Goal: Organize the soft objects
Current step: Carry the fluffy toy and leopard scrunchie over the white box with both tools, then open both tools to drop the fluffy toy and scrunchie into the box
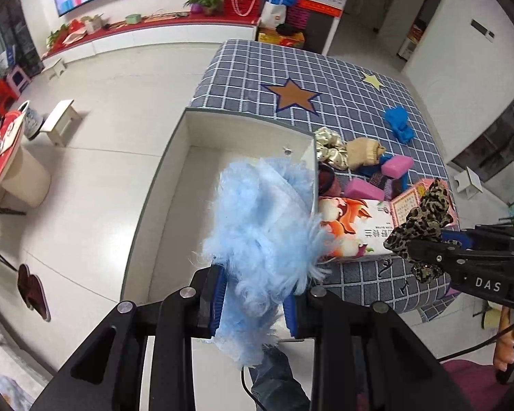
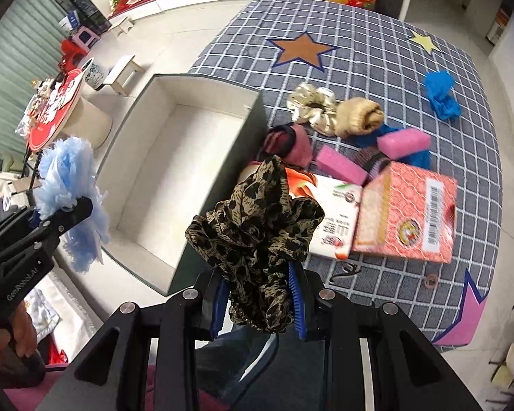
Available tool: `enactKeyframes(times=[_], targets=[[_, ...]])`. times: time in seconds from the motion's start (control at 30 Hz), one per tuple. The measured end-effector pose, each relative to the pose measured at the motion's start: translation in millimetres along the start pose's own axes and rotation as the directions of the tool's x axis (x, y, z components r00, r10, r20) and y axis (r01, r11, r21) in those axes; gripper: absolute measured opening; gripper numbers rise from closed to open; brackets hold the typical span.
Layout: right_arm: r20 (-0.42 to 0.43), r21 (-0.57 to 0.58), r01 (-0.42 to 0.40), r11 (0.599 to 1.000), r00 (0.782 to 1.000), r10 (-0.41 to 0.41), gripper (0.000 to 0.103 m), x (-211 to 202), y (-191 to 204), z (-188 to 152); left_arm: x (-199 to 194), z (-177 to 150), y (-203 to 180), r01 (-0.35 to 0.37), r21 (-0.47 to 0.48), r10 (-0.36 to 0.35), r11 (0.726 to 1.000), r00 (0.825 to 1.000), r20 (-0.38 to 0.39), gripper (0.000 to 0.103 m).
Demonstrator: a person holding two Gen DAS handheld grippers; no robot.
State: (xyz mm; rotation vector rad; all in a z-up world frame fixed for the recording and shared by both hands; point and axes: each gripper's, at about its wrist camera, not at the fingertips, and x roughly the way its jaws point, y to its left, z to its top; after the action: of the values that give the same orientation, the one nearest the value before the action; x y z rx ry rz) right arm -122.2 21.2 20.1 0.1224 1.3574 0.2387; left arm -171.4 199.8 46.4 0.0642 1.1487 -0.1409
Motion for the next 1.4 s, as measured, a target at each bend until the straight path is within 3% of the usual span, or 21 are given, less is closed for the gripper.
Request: enactKeyframes(times=[0.63, 1.4], targets=[[-0.025, -0.232, -0.032, 0.972, 0.999, 0.027, 0.032, 19.6, 82.9, 54.6, 24.9, -12.0, 61.0, -0.069, -0.151, 0.059, 0.986, 0.996, -0.070, 0.031], [-0.114, -0.273, -0.045, 0.961, 0.993, 0.014, 0.032, 64.3, 105.9, 88.2, 65.6, 9.1, 62.5, -0.083, -0.164, 0.063, 0.983, 0.990, -0.123, 0.031]])
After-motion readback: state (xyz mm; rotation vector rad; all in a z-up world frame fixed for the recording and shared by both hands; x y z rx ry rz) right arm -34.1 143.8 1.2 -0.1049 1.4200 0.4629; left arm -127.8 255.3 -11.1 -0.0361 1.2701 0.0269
